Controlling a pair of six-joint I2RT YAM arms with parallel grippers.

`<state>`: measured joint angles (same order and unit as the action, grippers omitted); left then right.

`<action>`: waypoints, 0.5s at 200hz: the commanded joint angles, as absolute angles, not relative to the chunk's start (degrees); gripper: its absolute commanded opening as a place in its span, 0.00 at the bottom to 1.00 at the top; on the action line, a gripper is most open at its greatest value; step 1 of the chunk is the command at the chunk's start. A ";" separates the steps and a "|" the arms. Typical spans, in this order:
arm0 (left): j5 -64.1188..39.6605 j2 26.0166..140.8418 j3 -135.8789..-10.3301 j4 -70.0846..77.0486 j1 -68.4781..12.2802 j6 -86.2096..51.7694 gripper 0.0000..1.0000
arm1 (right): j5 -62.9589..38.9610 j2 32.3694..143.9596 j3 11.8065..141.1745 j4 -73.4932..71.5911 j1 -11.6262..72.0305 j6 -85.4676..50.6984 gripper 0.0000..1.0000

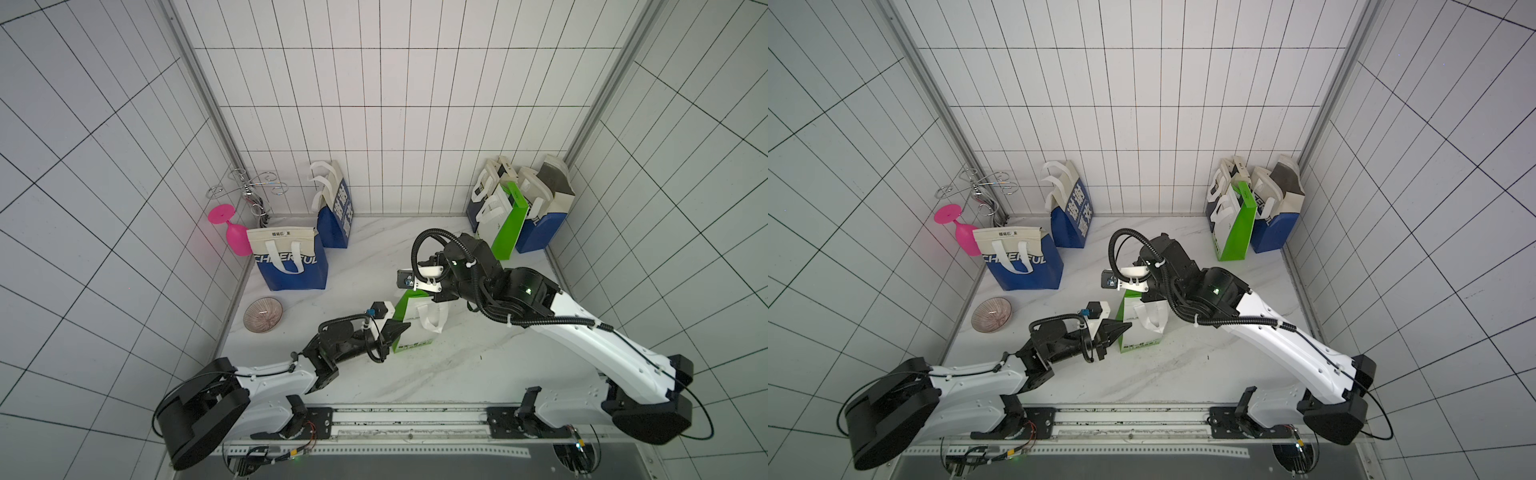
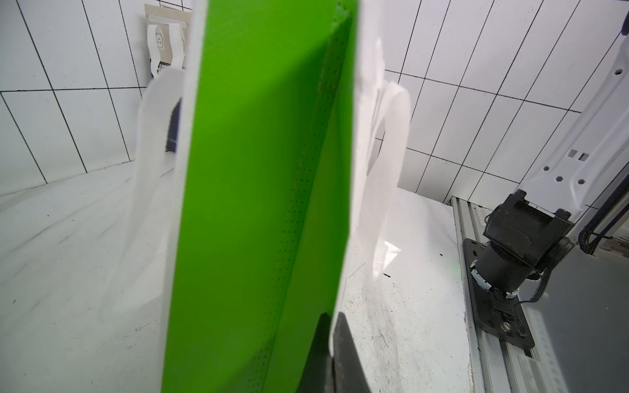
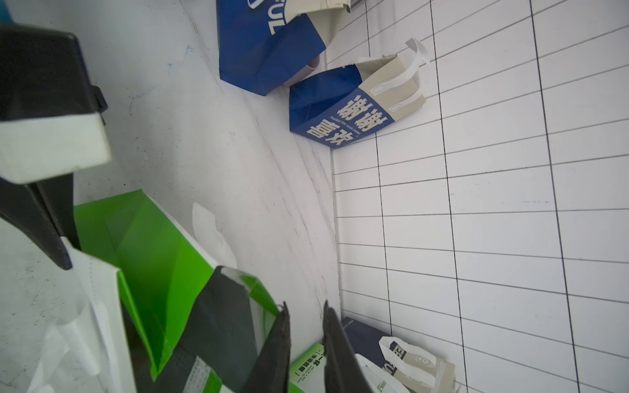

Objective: Open the takeout bag
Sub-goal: Move the takeout bag to the center of the board.

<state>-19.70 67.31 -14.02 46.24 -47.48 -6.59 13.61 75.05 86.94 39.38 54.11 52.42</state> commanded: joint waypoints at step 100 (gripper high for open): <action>-20.08 67.07 -14.16 46.00 -47.64 -6.36 0.00 | -1.86 53.27 66.35 25.50 45.85 16.56 0.56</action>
<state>-19.66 67.40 -14.02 46.22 -47.48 -6.61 3.68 59.72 76.58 30.26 47.00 28.12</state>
